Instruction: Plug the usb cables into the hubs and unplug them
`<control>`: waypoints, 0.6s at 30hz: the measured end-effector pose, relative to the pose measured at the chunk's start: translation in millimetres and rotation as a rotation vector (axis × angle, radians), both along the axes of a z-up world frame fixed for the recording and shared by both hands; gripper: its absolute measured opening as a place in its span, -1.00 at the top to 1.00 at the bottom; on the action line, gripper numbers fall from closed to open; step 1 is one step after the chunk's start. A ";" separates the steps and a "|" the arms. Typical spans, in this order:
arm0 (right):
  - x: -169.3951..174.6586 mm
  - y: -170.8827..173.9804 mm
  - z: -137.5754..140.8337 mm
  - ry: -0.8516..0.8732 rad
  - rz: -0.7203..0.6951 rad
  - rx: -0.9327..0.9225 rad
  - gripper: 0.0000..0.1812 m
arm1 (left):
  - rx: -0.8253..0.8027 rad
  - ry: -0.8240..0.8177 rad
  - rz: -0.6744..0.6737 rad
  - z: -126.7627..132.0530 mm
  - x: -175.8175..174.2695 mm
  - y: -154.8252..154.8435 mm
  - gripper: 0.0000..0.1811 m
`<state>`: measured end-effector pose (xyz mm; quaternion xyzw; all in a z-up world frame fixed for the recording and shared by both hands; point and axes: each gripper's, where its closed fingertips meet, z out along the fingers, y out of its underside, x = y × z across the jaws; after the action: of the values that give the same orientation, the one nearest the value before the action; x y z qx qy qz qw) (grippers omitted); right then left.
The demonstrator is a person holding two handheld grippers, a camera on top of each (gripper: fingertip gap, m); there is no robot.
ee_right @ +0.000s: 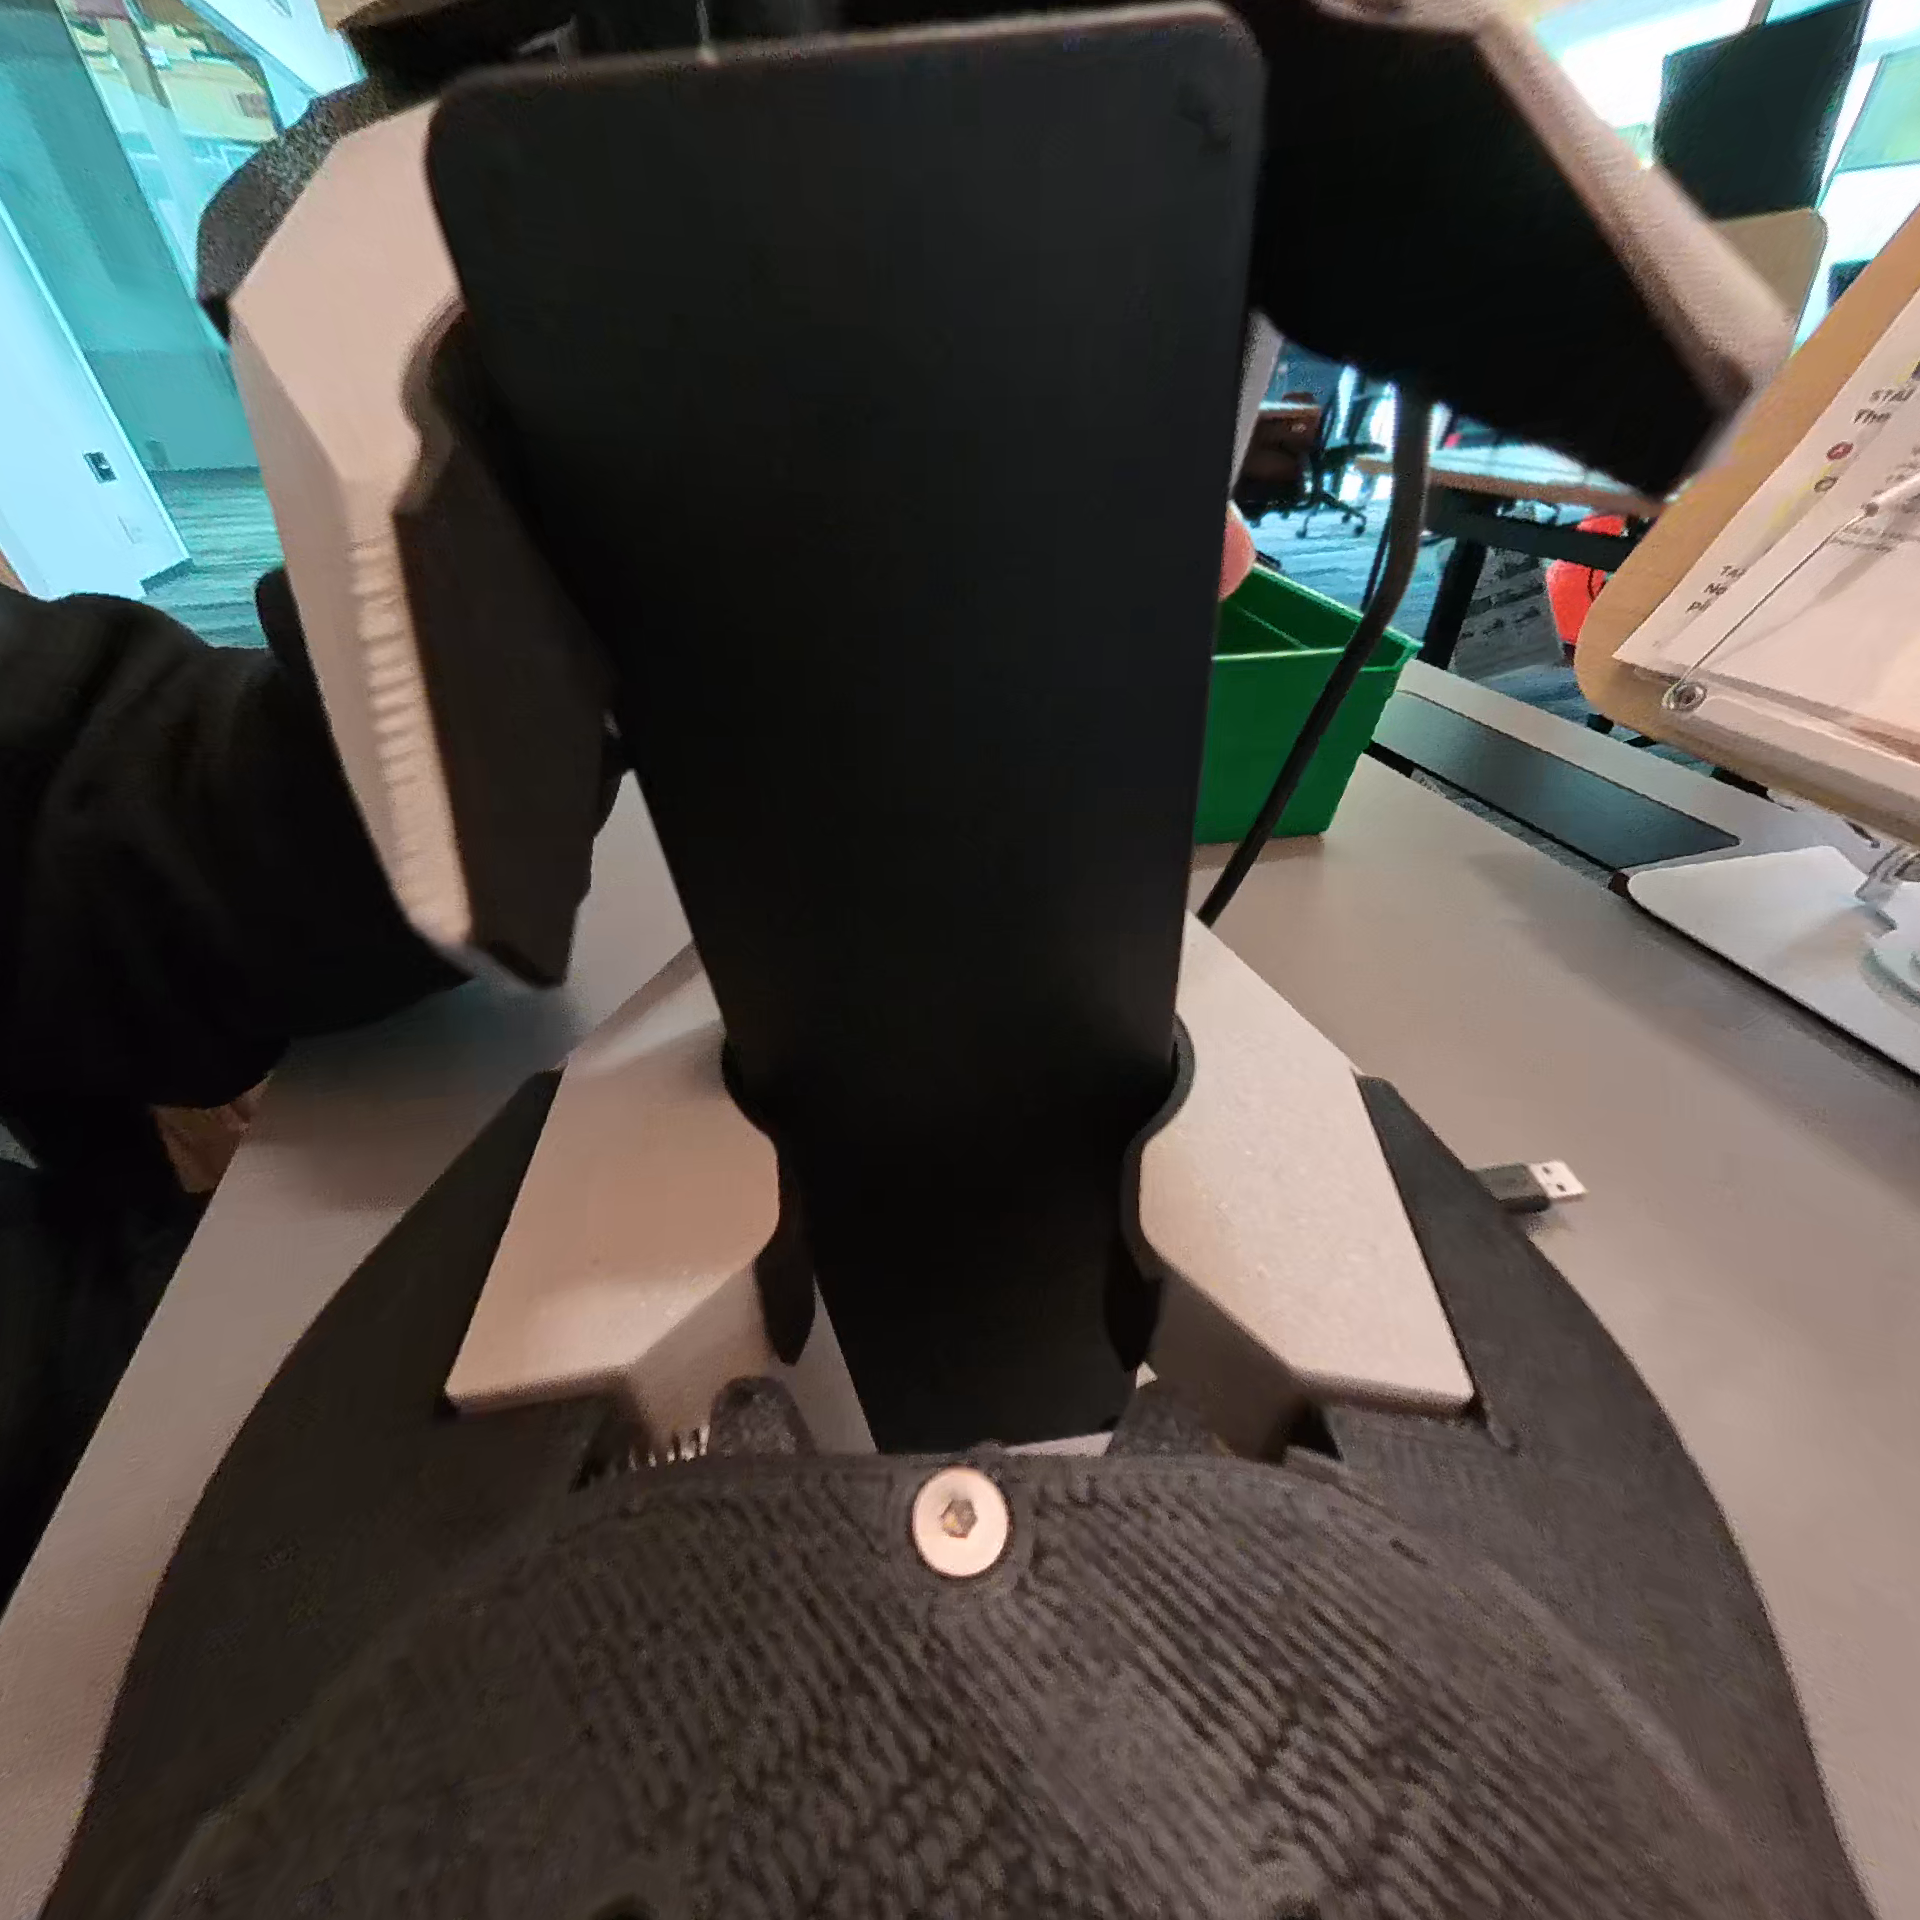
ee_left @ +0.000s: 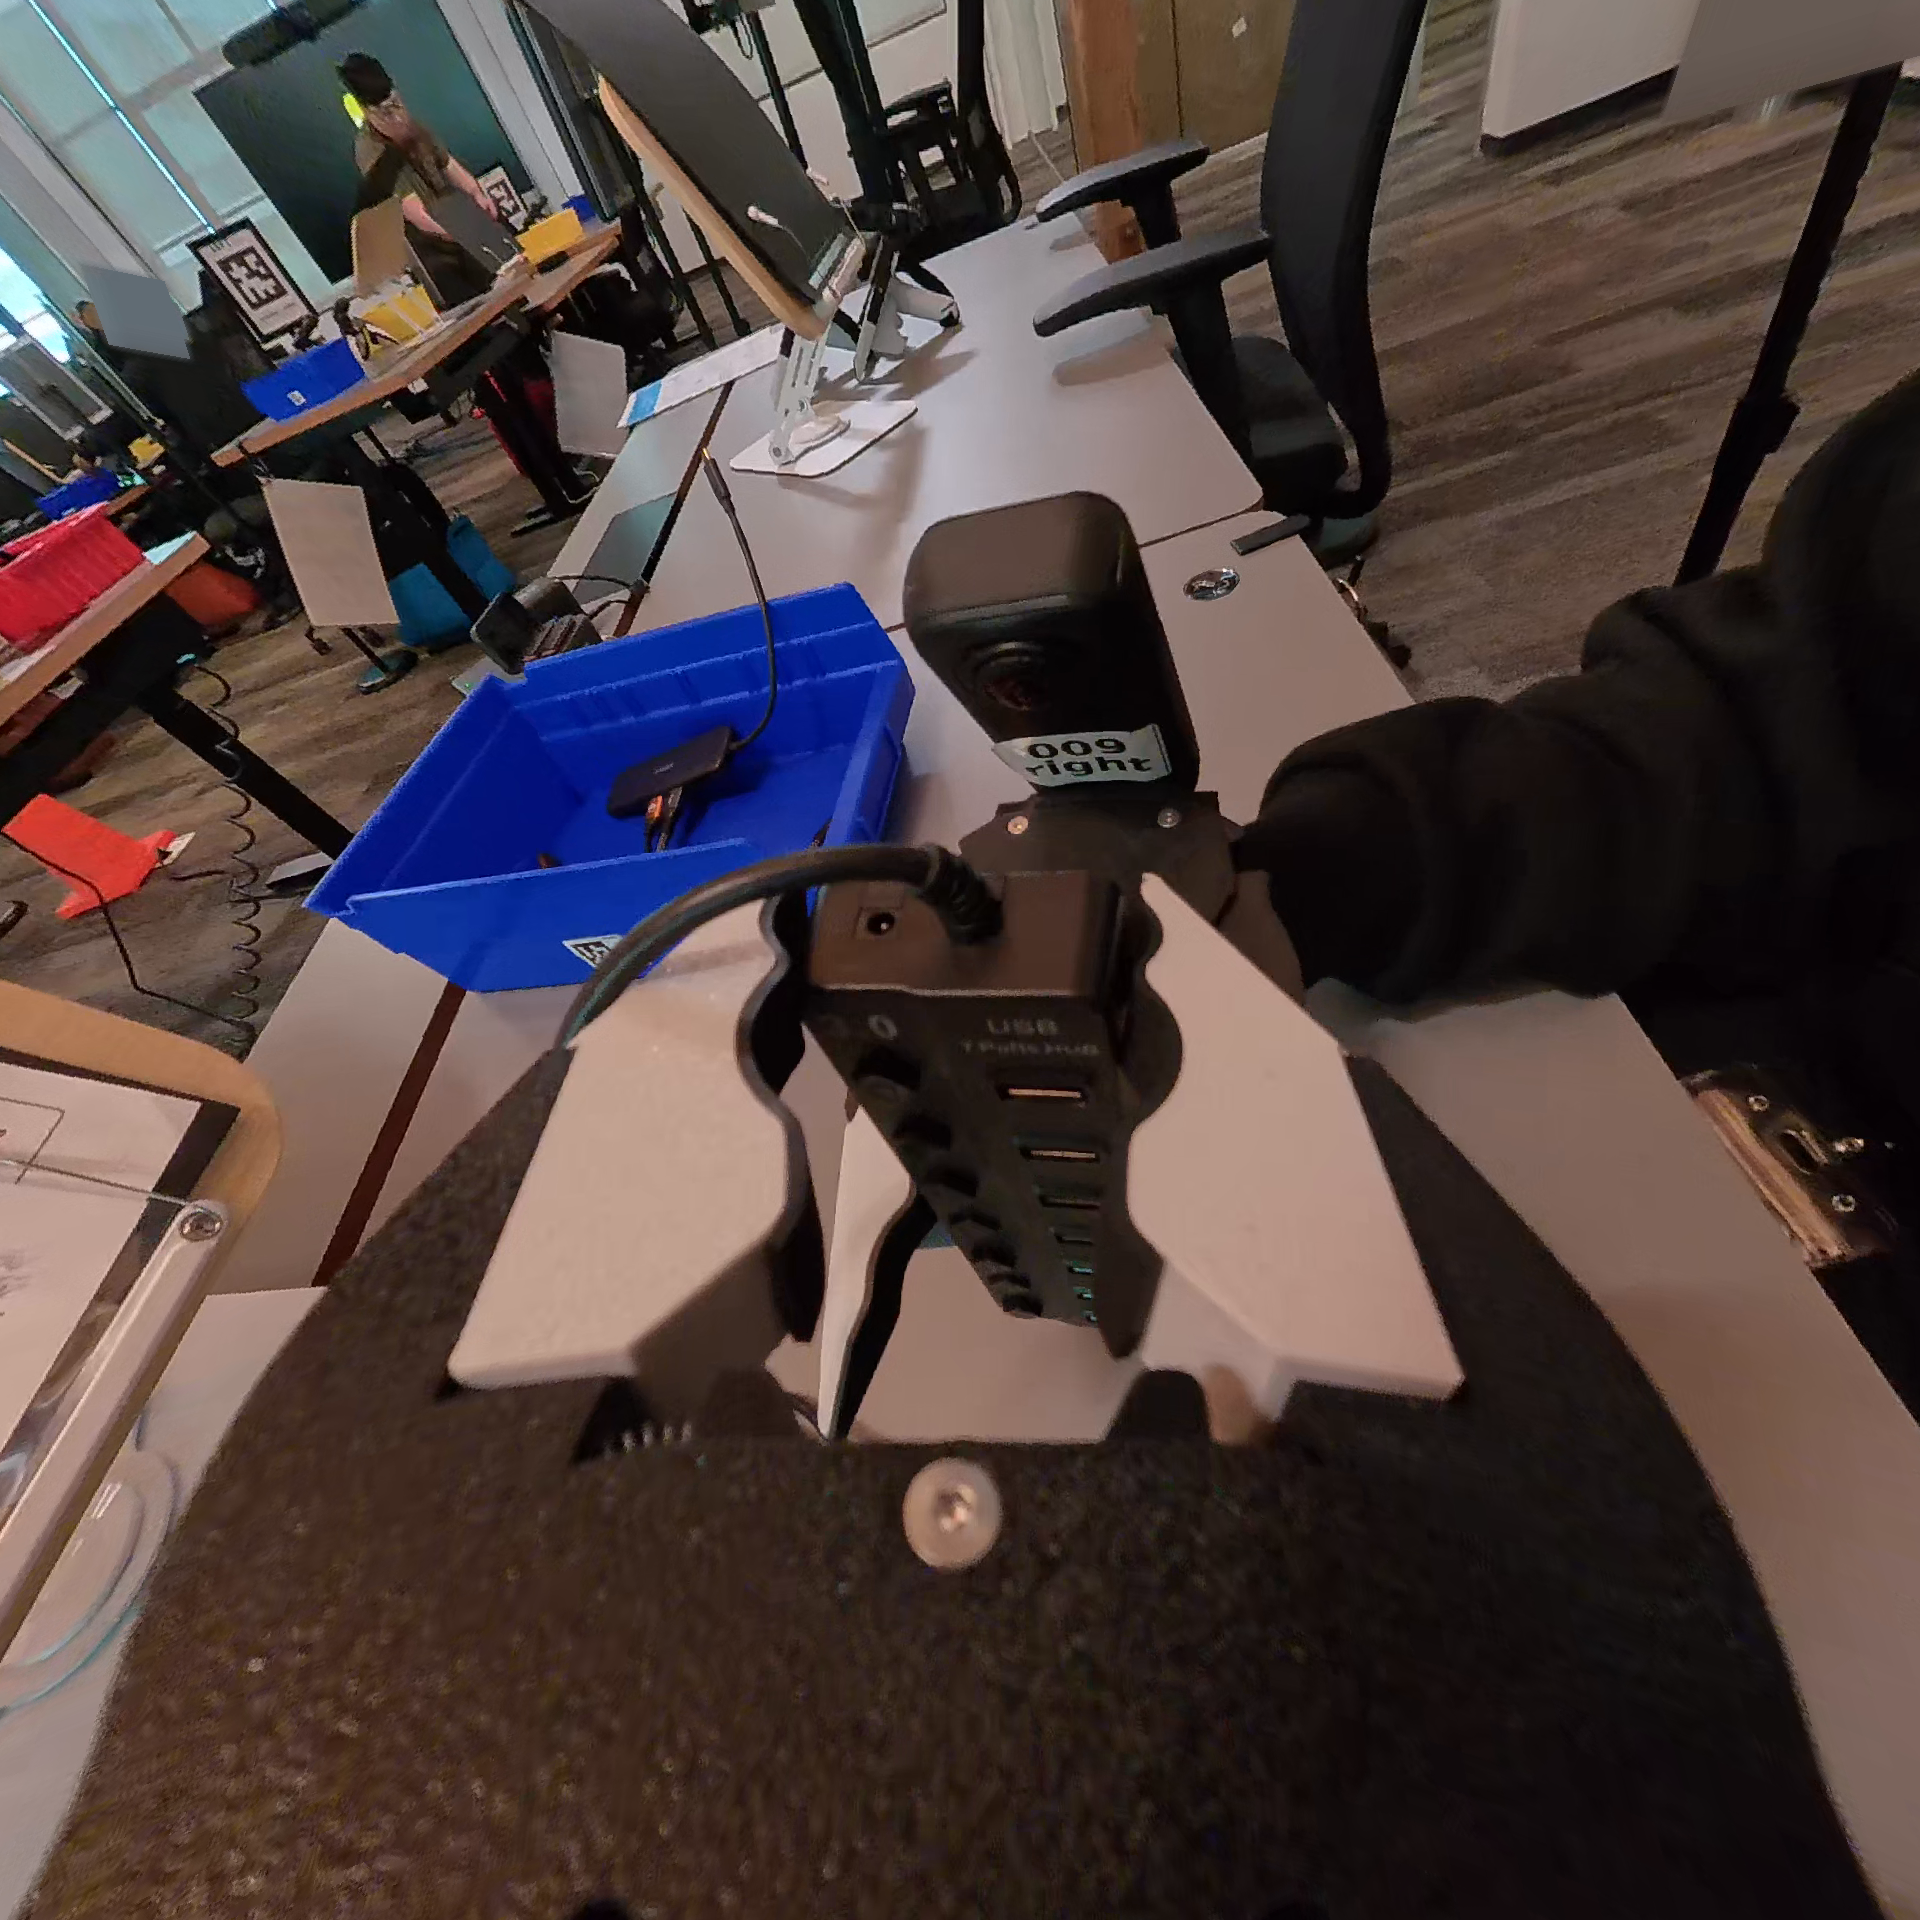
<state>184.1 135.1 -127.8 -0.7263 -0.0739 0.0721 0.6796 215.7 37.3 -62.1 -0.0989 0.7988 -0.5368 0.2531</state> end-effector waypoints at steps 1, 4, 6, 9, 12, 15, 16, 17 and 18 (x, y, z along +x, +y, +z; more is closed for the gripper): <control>0.2 -0.5 0.3 -0.009 -0.001 0.000 0.28 | 0.002 -0.001 -0.001 0.0 -0.1 -0.1 0.36; -0.4 -0.9 -3.4 -0.031 0.008 -0.019 0.29 | 0.011 0.002 -0.001 -2.0 -0.1 -0.7 0.36; -0.8 -2.1 -3.5 -0.058 0.003 -0.032 0.30 | -0.001 0.000 -0.008 0.5 -1.7 -1.2 0.36; -0.1 -3.5 -1.8 -0.077 -0.002 -0.021 0.31 | -0.002 0.031 0.006 0.6 -3.5 0.3 0.35; 5.1 -4.6 3.8 -0.064 -0.030 0.005 0.31 | -0.009 0.073 0.077 0.7 1.6 4.7 0.18; 15.8 -10.1 16.6 0.015 -0.056 0.071 0.30 | 0.022 0.124 0.146 -1.1 2.7 17.2 0.06; 21.5 -13.1 21.4 0.039 -0.075 0.099 0.31 | 0.028 0.149 0.152 -0.6 -0.8 22.1 0.06; 25.8 -16.4 25.8 0.067 -0.082 0.122 0.31 | 0.029 0.182 0.148 0.4 -6.5 27.1 0.07; 31.3 -19.9 30.7 0.091 -0.096 0.149 0.30 | 0.021 0.214 0.152 3.2 -12.2 33.9 0.10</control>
<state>215.4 115.2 -97.2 -0.6722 -0.0132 0.0668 0.7372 203.5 71.2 -58.9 -0.2132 0.8171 -0.4940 0.2072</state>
